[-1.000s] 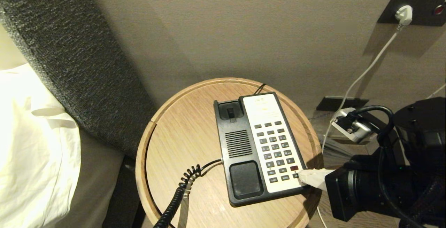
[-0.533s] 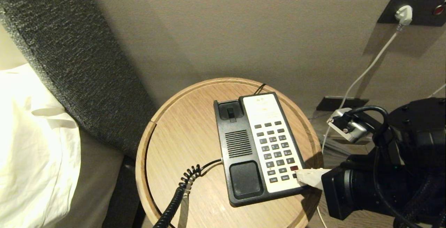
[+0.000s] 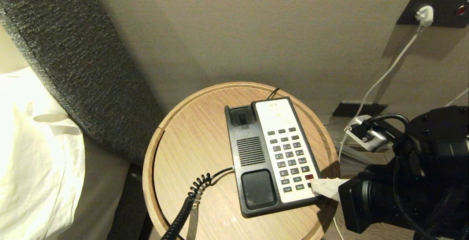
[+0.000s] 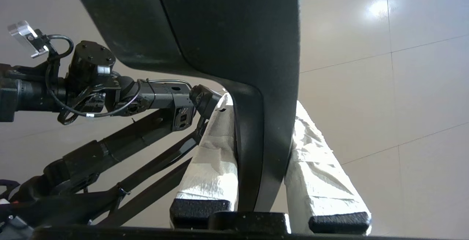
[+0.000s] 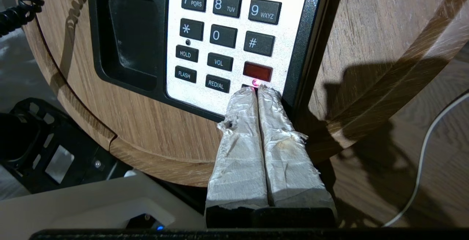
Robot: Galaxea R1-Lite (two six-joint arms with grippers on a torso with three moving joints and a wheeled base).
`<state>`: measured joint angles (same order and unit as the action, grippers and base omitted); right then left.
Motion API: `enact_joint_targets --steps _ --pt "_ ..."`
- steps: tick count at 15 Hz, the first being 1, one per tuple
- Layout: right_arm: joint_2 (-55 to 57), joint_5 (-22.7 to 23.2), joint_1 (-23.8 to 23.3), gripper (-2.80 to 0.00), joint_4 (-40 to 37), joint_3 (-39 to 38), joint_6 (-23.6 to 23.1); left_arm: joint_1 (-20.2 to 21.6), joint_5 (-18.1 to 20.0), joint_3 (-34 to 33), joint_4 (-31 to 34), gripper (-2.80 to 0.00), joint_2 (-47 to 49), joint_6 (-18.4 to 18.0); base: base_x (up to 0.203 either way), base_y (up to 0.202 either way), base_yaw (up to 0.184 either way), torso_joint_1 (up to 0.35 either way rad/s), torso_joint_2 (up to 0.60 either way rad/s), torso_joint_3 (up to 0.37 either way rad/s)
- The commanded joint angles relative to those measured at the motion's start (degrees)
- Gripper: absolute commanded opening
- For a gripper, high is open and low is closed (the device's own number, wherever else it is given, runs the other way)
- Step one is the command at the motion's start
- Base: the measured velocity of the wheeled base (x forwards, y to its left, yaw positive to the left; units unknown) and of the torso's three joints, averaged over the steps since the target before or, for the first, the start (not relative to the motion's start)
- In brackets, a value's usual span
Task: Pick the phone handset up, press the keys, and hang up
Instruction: Dial the number
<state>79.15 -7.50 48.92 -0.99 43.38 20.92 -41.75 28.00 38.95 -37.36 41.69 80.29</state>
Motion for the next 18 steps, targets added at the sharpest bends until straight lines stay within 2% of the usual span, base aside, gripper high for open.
enact_joint_targets --steps 1,9,14,18 --pt "-0.37 -0.06 0.03 -2.80 -0.18 1.12 0.20 0.00 0.21 0.15 -0.17 -2.80 -0.12 0.48 0.000 0.000 0.000 0.000 0.00 0.000" --pt "-2.54 -0.33 -0.05 -2.80 -0.59 1.88 2.23 0.71 0.21 -0.28 -0.09 -2.80 0.08 0.48 0.000 0.000 0.000 0.000 0.00 0.000" --pt "-3.66 -1.48 -0.07 -2.80 -0.78 1.61 3.34 3.14 0.37 0.16 -0.08 -2.80 3.79 -1.14 0.000 0.000 0.000 0.000 0.00 0.000" --pt "-5.05 -3.14 -1.24 -2.80 -1.30 1.84 3.43 3.59 1.10 1.37 3.09 -2.80 11.18 -10.81 0.000 0.000 0.000 0.000 0.00 0.000"
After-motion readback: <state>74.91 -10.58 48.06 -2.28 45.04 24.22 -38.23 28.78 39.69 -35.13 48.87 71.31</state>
